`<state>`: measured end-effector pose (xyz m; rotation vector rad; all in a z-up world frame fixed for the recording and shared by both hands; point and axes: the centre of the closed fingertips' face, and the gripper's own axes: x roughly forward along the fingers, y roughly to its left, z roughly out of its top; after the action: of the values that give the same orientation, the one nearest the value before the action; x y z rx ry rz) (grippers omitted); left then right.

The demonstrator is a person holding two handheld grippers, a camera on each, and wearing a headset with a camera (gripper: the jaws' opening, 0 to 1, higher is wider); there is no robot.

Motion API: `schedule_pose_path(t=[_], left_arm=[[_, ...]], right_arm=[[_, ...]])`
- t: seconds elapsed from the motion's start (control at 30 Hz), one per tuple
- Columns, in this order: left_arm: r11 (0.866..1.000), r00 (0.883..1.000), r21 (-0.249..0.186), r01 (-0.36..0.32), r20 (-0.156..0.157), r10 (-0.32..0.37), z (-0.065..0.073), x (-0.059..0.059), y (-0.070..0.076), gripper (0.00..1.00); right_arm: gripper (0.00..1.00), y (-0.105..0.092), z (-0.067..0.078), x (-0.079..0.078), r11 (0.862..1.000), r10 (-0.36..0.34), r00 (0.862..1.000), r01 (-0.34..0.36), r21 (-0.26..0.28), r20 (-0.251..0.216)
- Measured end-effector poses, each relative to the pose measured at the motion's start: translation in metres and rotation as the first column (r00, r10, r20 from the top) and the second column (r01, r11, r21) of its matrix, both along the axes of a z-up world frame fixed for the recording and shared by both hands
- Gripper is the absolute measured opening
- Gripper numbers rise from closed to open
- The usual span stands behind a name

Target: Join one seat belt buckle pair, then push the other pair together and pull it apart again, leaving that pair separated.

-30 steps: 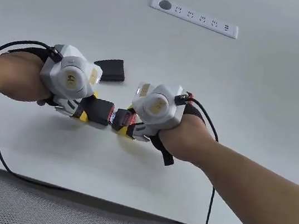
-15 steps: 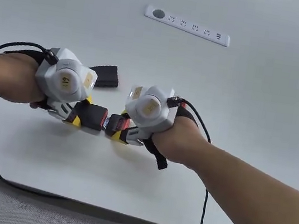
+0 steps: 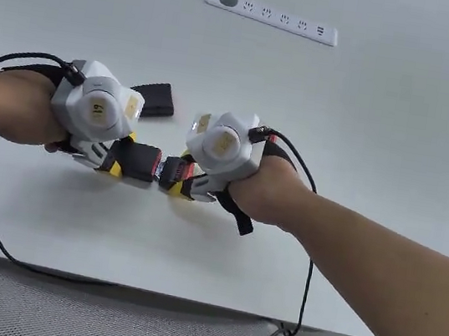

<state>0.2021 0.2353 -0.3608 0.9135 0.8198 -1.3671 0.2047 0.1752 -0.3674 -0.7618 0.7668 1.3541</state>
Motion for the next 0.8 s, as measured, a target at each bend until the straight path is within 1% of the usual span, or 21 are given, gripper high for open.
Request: schedule_pose_path(t=[0.07,0.13,0.3,0.47,0.57,0.8], left_arm=[[1.000,1.000,-0.007,-0.004,-0.007,0.004,0.0010,-0.0002,-0.0003,0.31],[1.000,1.000,-0.004,-0.001,-0.010,0.001,0.0017,-0.0008,-0.0007,0.31],[1.000,1.000,0.001,0.002,-0.003,-0.002,0.0026,-0.0011,-0.0010,0.31],[1.000,1.000,0.005,-0.007,-0.007,0.007,0.0033,-0.0007,-0.0012,0.31],[1.000,1.000,0.011,-0.009,-0.008,0.009,0.0034,-0.0004,-0.0013,0.32],[0.999,1.000,0.030,-0.019,-0.011,0.020,0.0032,0.0004,-0.0015,0.33]], right_arm=[[0.32,0.0001,0.0000,0.0000,1.000,0.001,1.000,-0.001,0.001,-0.002],[0.32,0.0001,0.0000,0.0000,1.000,-0.002,1.000,0.002,0.006,-0.002],[0.32,0.0001,0.0003,-0.0001,1.000,-0.005,1.000,0.005,0.013,0.005],[0.32,0.0005,0.0004,0.0000,1.000,-0.007,1.000,0.007,0.014,0.002],[0.32,0.0007,0.0005,-0.0001,1.000,-0.010,1.000,0.010,0.013,-0.003],[0.33,0.0011,0.0012,-0.0007,1.000,-0.021,1.000,0.021,0.014,0.004]])
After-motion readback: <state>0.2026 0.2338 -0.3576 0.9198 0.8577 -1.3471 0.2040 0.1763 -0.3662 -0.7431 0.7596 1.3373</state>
